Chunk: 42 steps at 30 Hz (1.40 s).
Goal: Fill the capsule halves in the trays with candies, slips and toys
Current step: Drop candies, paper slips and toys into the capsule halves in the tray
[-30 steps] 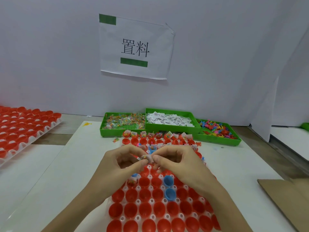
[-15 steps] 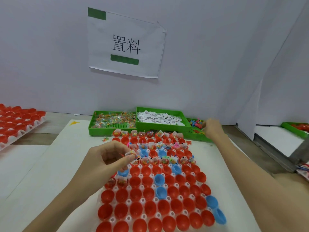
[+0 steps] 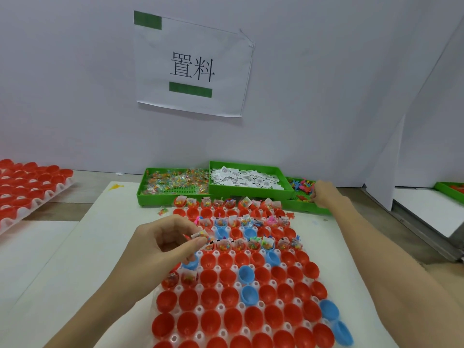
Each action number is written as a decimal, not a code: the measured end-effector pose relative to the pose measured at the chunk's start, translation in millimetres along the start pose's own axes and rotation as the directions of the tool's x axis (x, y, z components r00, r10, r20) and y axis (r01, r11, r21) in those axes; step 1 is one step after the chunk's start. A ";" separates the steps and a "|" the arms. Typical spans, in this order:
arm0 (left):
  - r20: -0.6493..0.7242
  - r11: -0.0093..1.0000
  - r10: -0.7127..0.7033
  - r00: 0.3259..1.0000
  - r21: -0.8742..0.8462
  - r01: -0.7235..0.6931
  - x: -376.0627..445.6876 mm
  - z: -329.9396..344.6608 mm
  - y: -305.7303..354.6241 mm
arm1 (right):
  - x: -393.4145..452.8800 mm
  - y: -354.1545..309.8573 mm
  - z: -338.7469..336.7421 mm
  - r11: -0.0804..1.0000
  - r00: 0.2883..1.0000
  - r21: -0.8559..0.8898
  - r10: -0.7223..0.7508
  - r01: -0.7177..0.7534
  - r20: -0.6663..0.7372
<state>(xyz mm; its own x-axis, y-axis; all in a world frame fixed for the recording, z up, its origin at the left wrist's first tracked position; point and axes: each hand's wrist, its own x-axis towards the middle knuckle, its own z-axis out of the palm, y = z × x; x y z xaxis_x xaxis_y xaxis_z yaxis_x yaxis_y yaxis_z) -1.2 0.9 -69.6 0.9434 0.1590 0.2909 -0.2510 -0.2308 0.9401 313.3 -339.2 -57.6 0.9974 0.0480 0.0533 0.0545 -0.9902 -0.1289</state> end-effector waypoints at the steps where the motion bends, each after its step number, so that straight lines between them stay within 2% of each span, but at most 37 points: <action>1: -0.005 1.000 -0.001 1.000 0.006 0.001 0.2 -0.6 -0.4 | 0.0 0.9 -1.1 1.000 1.000 -0.003 -0.008 0.008 0.012; 9: -0.025 1.000 0.028 0.999 0.005 -0.028 0.6 -1.5 -0.3 | -1.2 10.3 0.4 0.994 0.993 0.062 -0.090 0.094 -0.074; 14: -0.044 0.998 0.062 0.997 0.036 -0.060 1.2 -2.2 -2.3 | -8.5 -0.3 3.3 0.953 0.939 0.229 -0.117 0.198 -0.324; 17: -0.045 0.993 0.094 0.995 0.078 -0.091 1.5 -1.4 -4.9 | -14.2 -10.1 1.5 0.943 0.888 0.188 -0.174 0.275 -0.425; 22: -0.014 0.988 0.115 0.993 0.103 -0.113 -0.2 1.0 -7.5 | -20.5 -2.9 5.0 0.970 0.913 0.202 -0.044 0.136 -0.405; 25: -0.020 0.985 0.122 0.992 0.122 -0.119 0.5 -0.2 -9.1 | -24.4 -0.8 7.2 0.955 0.903 0.280 0.028 0.103 -0.429; 28: -0.027 0.983 0.129 0.991 0.134 -0.124 1.6 -1.8 -9.7 | -35.8 -14.7 -0.5 0.875 0.873 0.460 0.099 0.152 -0.477; 31: -0.004 0.982 0.133 0.991 0.139 -0.131 1.8 -1.3 -10.2 | -63.6 -42.0 -12.7 0.679 0.907 0.706 0.142 0.201 -0.396; 33: 0.017 0.977 0.140 0.990 0.162 -0.141 1.6 -0.2 -10.5 | -96.3 -64.6 -20.8 0.503 0.961 0.842 0.072 0.194 -0.265; 35: 0.024 0.971 0.146 0.989 0.189 -0.148 1.2 0.5 -10.1 | -137.5 -86.8 -26.8 0.382 0.981 0.904 -0.075 0.194 -0.179; 39: 0.025 0.965 0.170 0.985 0.199 -0.171 0.3 -0.8 -7.0 | -211.2 -124.1 -21.8 0.322 0.921 0.914 -0.372 0.245 -0.116; 42: 0.059 0.962 0.182 0.981 0.195 -0.190 0.1 -2.8 -5.0 | -240.4 -145.3 -8.3 0.363 0.890 0.875 -0.432 0.321 -0.147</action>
<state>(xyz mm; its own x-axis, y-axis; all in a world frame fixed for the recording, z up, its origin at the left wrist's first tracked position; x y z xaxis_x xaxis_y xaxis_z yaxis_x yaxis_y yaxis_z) -0.5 4.8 -73.8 0.8929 0.0576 0.4465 -0.3790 -0.4391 0.8146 65.3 -208.0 -43.5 0.8570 0.4516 0.2482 0.3804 -0.2295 -0.8959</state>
